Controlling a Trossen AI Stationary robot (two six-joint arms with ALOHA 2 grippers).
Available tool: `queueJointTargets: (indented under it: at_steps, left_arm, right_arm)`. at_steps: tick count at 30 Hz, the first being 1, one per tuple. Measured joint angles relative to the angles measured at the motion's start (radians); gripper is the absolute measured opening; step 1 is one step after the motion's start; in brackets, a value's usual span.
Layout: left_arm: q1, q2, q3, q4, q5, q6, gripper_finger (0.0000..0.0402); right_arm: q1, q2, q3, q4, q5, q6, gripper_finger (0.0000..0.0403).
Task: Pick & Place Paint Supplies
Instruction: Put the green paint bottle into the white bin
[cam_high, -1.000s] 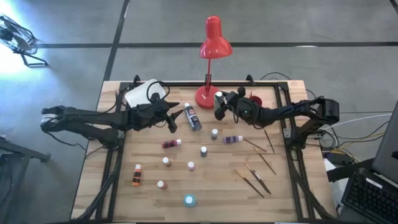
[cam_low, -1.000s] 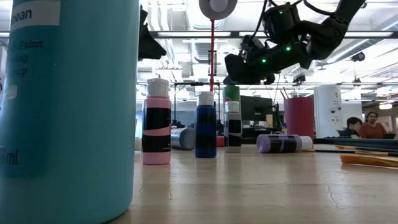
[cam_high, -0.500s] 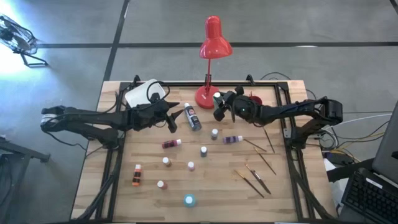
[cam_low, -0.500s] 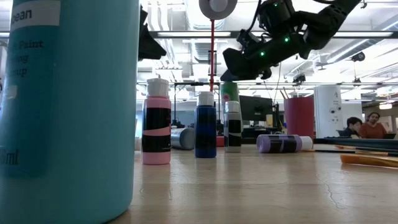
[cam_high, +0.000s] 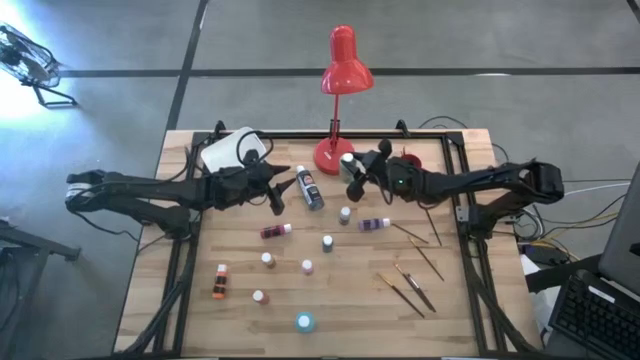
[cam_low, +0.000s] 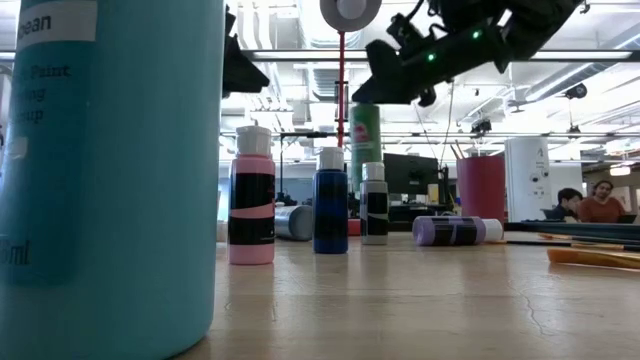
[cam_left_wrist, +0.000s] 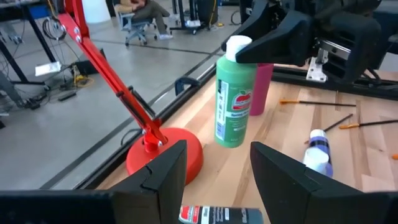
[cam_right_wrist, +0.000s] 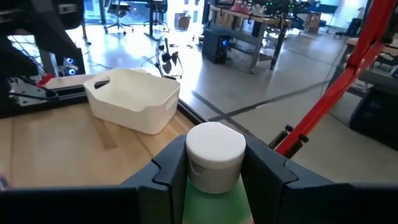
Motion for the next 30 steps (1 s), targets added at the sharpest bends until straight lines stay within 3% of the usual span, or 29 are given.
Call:
queueJointTargets:
  at_steps: [20,30]
  left_arm:
    - [0.0,0.0,0.004,0.064,0.019,0.013,0.0184]
    - [0.0,0.0,0.011,0.118,0.144,0.04,0.0184]
  right_arm:
    - [0.03,-0.064,-0.001,-0.051,-0.052,0.013,0.0112]
    - [0.032,-0.064,0.088,-0.052,-0.305,0.021,0.0112]
